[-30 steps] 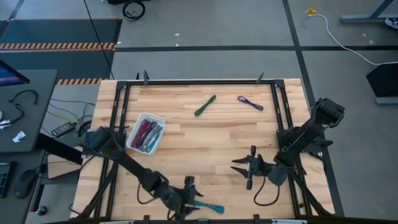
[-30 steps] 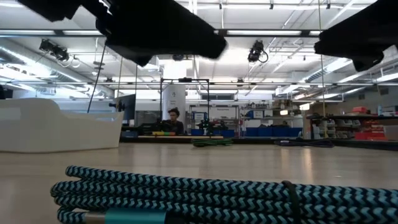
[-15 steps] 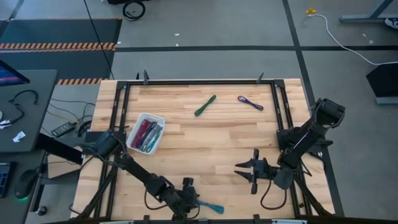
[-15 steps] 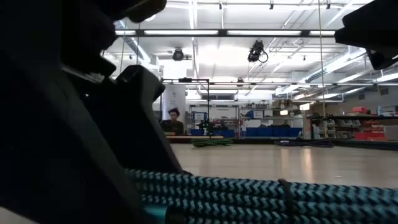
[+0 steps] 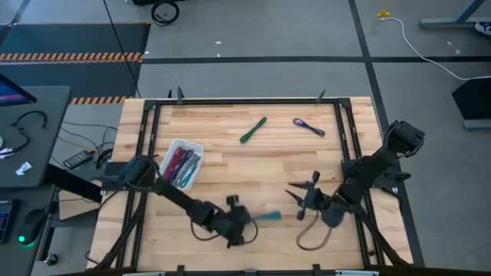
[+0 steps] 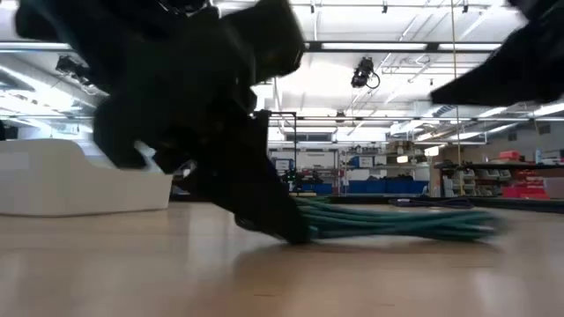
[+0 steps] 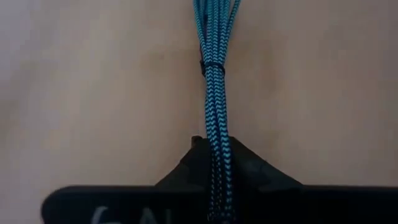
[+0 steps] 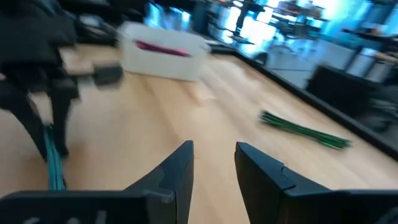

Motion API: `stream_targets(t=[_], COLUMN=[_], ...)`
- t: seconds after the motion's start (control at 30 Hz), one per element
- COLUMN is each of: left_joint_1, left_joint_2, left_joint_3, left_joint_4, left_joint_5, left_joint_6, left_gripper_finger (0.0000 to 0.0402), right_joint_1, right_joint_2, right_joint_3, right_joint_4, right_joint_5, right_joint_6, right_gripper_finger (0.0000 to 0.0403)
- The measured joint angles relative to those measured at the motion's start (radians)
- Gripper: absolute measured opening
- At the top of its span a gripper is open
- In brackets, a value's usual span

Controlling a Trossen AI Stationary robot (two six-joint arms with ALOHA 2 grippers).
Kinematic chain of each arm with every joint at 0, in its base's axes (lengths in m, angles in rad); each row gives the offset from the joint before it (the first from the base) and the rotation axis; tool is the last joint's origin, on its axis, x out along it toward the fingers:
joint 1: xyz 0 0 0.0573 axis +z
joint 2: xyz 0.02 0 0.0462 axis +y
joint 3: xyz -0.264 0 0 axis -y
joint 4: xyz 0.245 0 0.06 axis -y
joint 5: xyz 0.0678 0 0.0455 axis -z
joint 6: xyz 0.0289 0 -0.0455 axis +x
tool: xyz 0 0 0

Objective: Pick and place USB-C Cables
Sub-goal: Put the blue charger cable into the white bin

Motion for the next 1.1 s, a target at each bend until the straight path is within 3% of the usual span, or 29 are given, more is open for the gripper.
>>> stream_targets(t=[0.17,0.33,0.43,0.53,0.63,0.8,0.97,1.1], left_joint_1=[0.048,0.076,0.086,0.086,0.08,0.087,0.116,0.133], left_joint_2=[-0.163,-0.39,-0.535,-0.622,-0.661,-0.662,-0.661,-0.661], left_joint_3=[-0.003,-0.003,-0.001,-0.001,-0.001,-0.042,-0.186,-0.303], left_joint_4=[-0.382,-0.799,-1.05,-1.284,-1.438,-1.467,-1.409,-1.319], left_joint_5=[-0.167,-0.269,-0.235,-0.12,0.004,0.065,0.156,0.164], left_joint_6=[-0.089,-0.393,-0.649,-0.884,-1.02,-1.082,-1.181,-1.203], left_gripper_finger=[0.0032,0.0032,0.0032,0.0032,0.0032,0.0032,0.0032,0.0032], right_joint_1=[-0.12,-0.225,-0.286,-0.345,-0.399,-0.459,-0.47,-0.453], right_joint_2=[0.0,0.0,0.0,0.0,0.0,0.0,0.0,0.0], right_joint_3=[0.0,0.0,0.0,0.0,0.0,0.0,0.0,0.0], right_joint_4=[-0.057,-0.011,0.04,0.091,0.151,0.228,0.225,0.224], right_joint_5=[-0.002,-0.017,-0.072,-0.175,-0.273,-0.364,-0.374,-0.377], right_joint_6=[-0.026,-0.145,-0.246,-0.367,-0.497,-0.626,-0.635,-0.635], right_gripper_finger=[0.0123,0.0123,0.0123,0.0123,0.0123,0.0123,0.0123,0.0123])
